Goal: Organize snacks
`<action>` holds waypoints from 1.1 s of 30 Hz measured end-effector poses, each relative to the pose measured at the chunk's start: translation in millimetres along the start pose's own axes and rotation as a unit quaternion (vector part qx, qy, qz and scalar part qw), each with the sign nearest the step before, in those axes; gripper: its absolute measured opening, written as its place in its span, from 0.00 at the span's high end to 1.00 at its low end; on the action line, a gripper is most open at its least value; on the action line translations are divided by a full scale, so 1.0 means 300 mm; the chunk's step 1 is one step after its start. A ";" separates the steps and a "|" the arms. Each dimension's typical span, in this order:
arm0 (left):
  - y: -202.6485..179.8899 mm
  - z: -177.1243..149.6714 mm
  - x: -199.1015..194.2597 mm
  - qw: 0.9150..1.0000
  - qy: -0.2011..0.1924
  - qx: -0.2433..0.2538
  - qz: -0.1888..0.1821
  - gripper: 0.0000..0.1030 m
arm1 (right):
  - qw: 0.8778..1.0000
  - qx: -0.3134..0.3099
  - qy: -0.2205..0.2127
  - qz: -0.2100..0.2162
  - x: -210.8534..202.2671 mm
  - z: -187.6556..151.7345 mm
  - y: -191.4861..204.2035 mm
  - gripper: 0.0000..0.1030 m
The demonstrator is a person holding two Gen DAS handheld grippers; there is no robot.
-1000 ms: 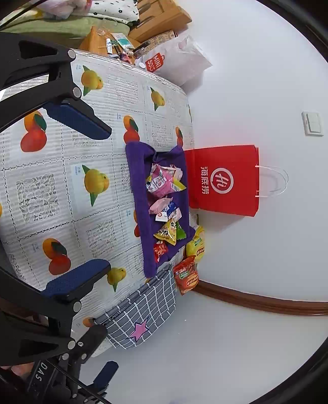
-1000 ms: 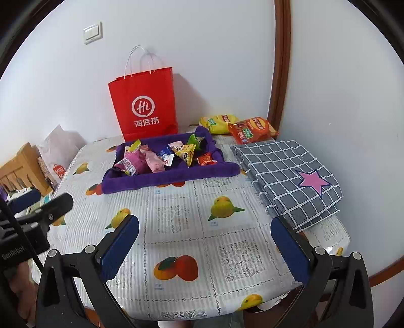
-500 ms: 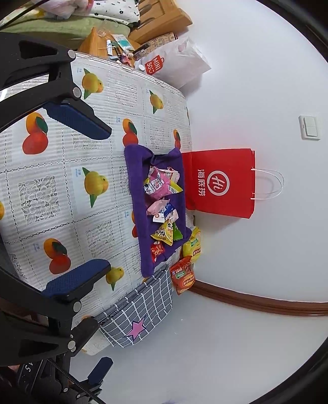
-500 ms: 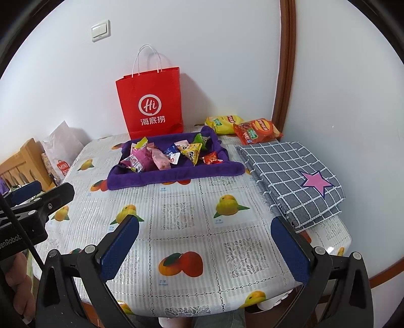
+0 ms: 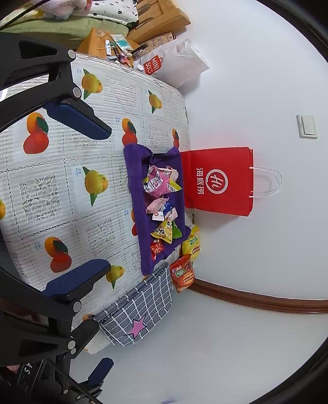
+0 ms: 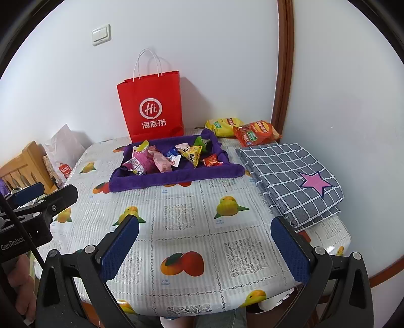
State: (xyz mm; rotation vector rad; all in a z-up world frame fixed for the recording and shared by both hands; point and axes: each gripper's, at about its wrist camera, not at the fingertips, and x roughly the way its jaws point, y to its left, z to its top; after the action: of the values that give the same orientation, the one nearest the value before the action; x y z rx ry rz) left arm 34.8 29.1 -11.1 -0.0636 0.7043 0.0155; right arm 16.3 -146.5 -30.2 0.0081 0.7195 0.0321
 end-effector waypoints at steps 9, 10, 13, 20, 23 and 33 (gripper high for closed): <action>-0.007 0.000 0.000 1.000 0.001 0.000 -0.002 0.07 | 1.000 0.002 -0.002 0.003 -0.009 -0.001 0.000 0.00; -0.007 0.000 0.001 1.000 0.001 0.000 -0.002 0.07 | 1.000 0.002 -0.002 0.002 -0.009 -0.001 0.000 0.00; -0.009 0.000 0.001 1.000 0.001 0.000 -0.002 0.07 | 1.000 0.003 -0.002 0.002 -0.012 -0.001 0.000 0.00; -0.012 -0.002 0.002 1.000 0.002 -0.001 -0.003 0.07 | 1.000 0.005 -0.006 0.005 -0.020 0.000 0.002 0.00; -0.012 -0.001 0.002 1.000 0.002 -0.001 -0.003 0.07 | 1.000 0.005 -0.005 0.005 -0.020 0.000 0.002 0.00; -0.011 -0.004 0.001 1.000 0.002 -0.002 -0.004 0.07 | 1.000 0.008 -0.005 0.004 -0.025 0.004 0.000 0.00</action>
State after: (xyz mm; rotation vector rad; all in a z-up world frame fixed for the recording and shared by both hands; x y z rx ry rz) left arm 34.5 25.9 -12.1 -0.0693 0.7074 0.0098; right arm 11.5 -146.9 -24.4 0.0257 0.7092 0.0341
